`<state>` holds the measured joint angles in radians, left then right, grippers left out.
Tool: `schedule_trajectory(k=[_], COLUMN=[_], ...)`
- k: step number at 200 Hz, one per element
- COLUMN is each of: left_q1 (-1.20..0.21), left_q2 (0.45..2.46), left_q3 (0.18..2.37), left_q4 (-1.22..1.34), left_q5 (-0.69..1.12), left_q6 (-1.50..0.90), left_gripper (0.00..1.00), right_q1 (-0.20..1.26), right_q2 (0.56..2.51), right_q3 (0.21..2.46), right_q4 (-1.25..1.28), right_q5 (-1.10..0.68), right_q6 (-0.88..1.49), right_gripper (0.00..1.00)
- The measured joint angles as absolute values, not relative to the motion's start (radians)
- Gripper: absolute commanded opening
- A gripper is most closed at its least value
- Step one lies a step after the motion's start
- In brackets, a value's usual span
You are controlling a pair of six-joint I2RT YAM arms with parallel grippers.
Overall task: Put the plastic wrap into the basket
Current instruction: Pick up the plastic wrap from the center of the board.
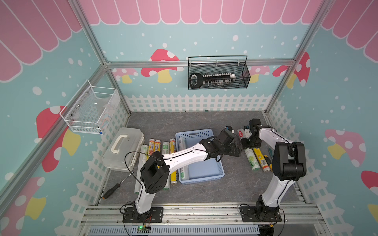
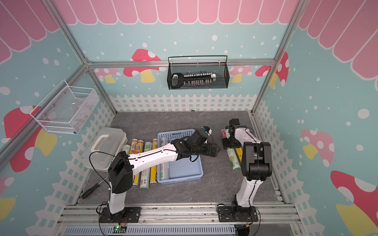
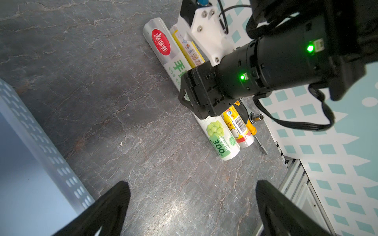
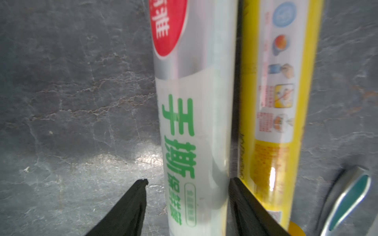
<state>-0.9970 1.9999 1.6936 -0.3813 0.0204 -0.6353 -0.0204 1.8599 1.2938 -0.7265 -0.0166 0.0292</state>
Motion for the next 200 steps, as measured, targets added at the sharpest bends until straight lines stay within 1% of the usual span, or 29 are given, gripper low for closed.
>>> schedule_trajectory(k=[52, 78, 131, 148, 166, 179, 186, 200], left_q1=[-0.997, -0.997, -0.995, -0.995, -0.994, -0.991, -0.988, -0.974], left_q2=[2.0, 2.0, 2.0, 1.997, 1.991, 1.985, 1.981, 1.964], left_q3=[1.694, 1.694, 1.692, 1.685, 1.673, 1.665, 1.66, 1.643], left_q4=[-0.385, -0.385, -0.385, -0.385, -0.386, -0.386, -0.385, -0.387], left_q5=[0.014, 0.004, -0.021, -0.03, -0.042, -0.052, -0.053, -0.054], left_q6=[-0.636, -0.636, -0.64, -0.64, -0.64, -0.643, -0.648, -0.663], left_gripper=[0.99, 0.99, 0.99, 0.99, 0.99, 0.99, 0.99, 0.99], right_q1=[-0.019, -0.019, -0.018, -0.017, -0.014, -0.009, -0.005, 0.009], right_q2=[1.895, 1.932, 1.953, 1.955, 1.953, 1.95, 1.943, 1.914], right_q3=[1.295, 1.303, 1.325, 1.328, 1.329, 1.328, 1.325, 1.308], right_q4=[-0.738, -0.738, -0.739, -0.742, -0.743, -0.745, -0.744, -0.745], right_q5=[-0.073, -0.085, -0.089, -0.088, -0.088, -0.094, -0.103, -0.115], right_q6=[0.022, 0.019, 0.023, 0.028, 0.034, 0.04, 0.045, 0.06], right_gripper=[0.66, 0.63, 0.54, 0.49, 0.41, 0.39, 0.35, 0.31])
